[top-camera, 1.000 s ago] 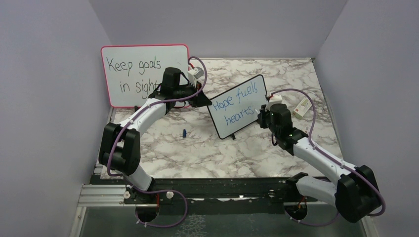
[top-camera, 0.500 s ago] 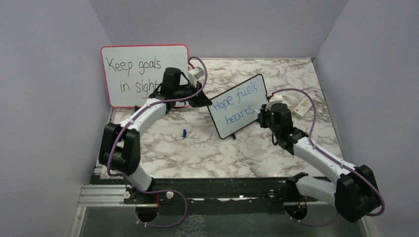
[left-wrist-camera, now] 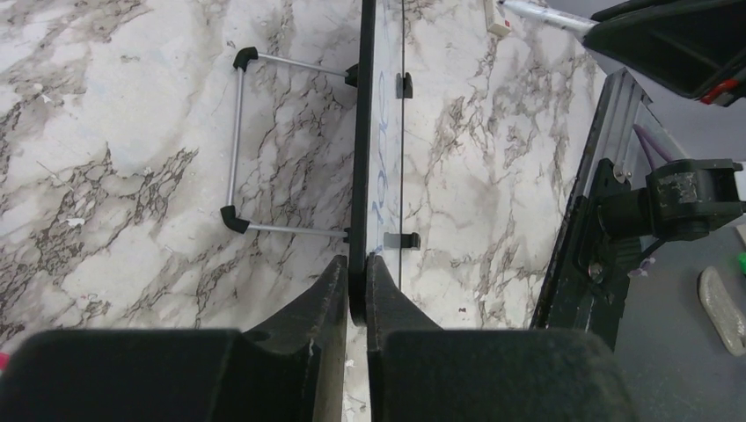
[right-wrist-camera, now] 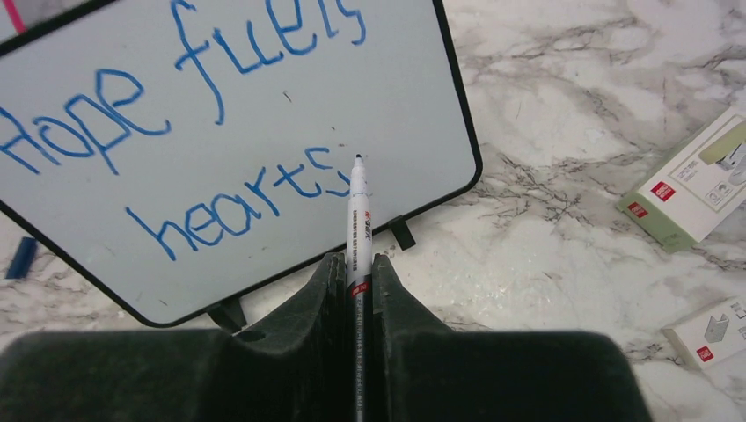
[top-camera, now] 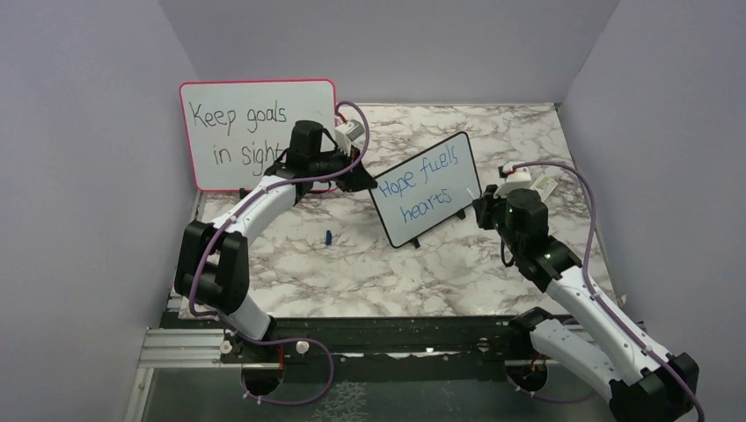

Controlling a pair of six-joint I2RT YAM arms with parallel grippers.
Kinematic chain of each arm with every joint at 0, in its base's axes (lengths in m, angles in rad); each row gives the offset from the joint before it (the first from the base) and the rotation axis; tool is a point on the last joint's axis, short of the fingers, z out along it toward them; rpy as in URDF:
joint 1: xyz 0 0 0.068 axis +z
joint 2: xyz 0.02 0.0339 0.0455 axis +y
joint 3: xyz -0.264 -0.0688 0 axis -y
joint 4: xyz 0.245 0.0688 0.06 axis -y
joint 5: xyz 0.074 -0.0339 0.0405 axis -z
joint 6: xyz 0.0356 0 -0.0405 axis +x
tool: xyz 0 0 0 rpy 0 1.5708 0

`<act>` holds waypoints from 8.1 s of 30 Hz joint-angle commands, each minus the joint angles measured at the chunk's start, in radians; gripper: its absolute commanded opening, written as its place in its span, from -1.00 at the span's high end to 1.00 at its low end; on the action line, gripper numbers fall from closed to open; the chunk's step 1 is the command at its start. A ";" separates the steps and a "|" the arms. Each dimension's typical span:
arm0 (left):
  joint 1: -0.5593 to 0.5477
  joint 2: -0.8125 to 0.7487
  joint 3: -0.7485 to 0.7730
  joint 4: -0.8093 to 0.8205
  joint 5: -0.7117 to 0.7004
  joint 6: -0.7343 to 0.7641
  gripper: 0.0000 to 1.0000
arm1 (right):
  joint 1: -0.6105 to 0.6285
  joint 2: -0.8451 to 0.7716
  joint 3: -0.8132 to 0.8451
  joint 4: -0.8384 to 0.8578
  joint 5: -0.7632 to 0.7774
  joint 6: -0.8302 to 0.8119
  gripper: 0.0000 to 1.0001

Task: Write a sentence on the whiteboard
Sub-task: Write a sentence on the whiteboard, then close the whiteboard marker at the center of the board.

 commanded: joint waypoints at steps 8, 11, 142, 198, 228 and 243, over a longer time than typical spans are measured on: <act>-0.012 -0.098 0.049 -0.119 -0.152 -0.030 0.20 | -0.007 -0.168 0.107 -0.218 0.035 -0.001 0.99; -0.012 -0.143 0.070 -0.153 -0.217 -0.042 -0.03 | -0.006 -0.204 0.131 -0.256 0.036 -0.002 0.99; -0.509 -0.647 -0.055 -0.429 -0.777 0.682 1.00 | -0.006 -0.154 0.310 -0.221 -0.814 -0.003 0.99; -0.775 -0.537 -0.046 -0.378 -0.894 0.966 1.00 | -0.006 0.079 0.293 -0.154 -1.056 0.023 0.99; -0.871 -0.399 0.118 -0.395 -0.876 0.948 1.00 | -0.006 0.147 0.293 -0.099 -1.103 0.055 0.99; -0.911 -0.392 0.072 -0.199 -0.830 0.908 1.00 | -0.007 0.165 0.213 0.060 -1.136 0.196 0.99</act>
